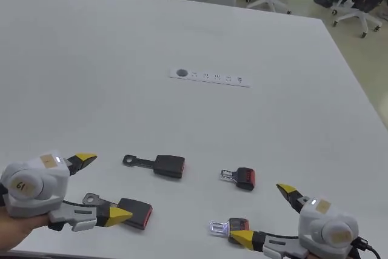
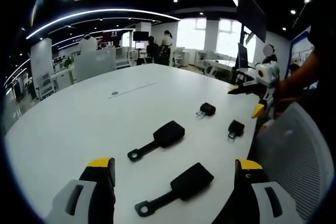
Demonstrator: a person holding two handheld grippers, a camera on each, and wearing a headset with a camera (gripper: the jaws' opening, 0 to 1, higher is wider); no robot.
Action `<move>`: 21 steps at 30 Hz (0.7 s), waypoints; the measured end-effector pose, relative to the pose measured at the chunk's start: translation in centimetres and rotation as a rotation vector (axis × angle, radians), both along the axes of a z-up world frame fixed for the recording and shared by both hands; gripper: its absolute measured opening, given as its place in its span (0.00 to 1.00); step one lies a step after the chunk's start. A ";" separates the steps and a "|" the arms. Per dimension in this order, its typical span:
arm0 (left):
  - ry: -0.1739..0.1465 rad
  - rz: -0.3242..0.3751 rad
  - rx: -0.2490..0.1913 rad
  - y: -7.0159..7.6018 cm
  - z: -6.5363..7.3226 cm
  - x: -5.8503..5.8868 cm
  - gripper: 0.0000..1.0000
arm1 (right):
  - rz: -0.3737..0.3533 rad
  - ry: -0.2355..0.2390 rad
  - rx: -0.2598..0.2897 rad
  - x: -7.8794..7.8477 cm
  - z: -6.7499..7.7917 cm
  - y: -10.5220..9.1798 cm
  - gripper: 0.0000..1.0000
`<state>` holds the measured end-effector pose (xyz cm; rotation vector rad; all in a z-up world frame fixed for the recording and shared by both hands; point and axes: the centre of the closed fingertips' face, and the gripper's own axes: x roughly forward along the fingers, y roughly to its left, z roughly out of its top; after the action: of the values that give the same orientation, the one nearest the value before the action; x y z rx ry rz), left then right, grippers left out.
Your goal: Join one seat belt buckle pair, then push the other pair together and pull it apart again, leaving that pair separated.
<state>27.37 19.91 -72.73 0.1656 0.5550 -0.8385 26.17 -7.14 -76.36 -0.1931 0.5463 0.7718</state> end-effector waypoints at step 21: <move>0.001 -0.019 0.004 -0.2 -0.3 -0.2 0.97 | 0.004 0.011 0.005 -0.2 -0.2 -0.1 0.99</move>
<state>27.17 19.74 -73.02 0.1743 0.5571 -0.8565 25.97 -7.29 -76.61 -0.1853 0.5545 0.7783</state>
